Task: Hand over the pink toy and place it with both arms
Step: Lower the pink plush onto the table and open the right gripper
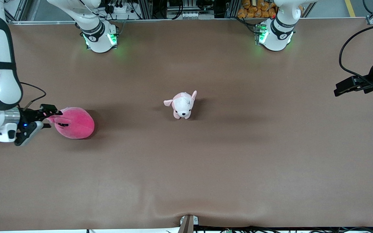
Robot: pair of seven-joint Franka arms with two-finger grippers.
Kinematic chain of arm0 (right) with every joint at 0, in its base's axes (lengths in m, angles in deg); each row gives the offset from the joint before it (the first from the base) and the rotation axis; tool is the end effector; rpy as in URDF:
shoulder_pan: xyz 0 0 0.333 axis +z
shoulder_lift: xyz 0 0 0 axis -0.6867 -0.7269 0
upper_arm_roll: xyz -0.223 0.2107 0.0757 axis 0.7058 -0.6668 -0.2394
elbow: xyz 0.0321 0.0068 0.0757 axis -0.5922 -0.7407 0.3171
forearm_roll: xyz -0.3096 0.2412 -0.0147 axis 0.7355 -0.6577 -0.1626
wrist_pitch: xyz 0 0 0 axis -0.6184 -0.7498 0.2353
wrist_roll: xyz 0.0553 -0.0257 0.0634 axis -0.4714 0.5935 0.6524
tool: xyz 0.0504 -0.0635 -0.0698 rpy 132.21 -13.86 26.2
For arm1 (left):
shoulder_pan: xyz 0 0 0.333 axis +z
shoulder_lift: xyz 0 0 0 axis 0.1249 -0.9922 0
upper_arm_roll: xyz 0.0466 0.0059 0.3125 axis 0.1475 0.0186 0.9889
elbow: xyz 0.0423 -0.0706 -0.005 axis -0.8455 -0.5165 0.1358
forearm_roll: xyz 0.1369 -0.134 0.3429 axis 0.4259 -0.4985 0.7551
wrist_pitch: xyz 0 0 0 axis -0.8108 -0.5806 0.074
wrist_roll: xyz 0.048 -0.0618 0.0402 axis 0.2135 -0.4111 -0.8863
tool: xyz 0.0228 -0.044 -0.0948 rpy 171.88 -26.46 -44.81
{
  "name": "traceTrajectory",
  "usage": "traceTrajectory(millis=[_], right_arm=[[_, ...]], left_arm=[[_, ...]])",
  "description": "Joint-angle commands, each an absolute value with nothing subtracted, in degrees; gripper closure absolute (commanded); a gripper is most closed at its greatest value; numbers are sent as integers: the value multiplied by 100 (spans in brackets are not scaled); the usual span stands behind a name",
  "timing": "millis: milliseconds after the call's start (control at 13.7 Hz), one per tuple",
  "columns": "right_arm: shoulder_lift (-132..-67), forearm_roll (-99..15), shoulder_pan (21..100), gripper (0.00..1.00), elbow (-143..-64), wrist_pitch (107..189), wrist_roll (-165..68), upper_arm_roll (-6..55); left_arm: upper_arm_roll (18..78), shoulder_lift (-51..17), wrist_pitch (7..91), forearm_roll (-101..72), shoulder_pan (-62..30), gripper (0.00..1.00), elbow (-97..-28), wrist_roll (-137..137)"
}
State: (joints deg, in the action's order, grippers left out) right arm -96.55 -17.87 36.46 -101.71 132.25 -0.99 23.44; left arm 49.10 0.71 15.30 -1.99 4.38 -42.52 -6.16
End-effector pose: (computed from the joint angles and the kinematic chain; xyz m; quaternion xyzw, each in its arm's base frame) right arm 0.6116 -0.0973 0.3708 -0.9329 -0.3130 0.0794 0.1592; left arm 0.5825 -0.0341 0.6264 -0.9971 -0.0684 0.0285 0.0151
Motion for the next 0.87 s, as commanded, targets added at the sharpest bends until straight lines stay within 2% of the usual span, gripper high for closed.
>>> traceTrajectory(millis=[0,510,801], right_arm=[[-9400,-1472,3721,0,-10099,13001,-907,2267],[-9004,-1375,3959,0,-10099,12350,-3922,2267],[-8408,-873,3968,0,-10651,12463,-4039,2284]], left_arm=[[4614,310,1551,-170,451,0,-4559,-1258],[4552,284,1603,-170,495,0,-4507,-1208],[4552,284,1586,-117,495,0,-4411,-1208]])
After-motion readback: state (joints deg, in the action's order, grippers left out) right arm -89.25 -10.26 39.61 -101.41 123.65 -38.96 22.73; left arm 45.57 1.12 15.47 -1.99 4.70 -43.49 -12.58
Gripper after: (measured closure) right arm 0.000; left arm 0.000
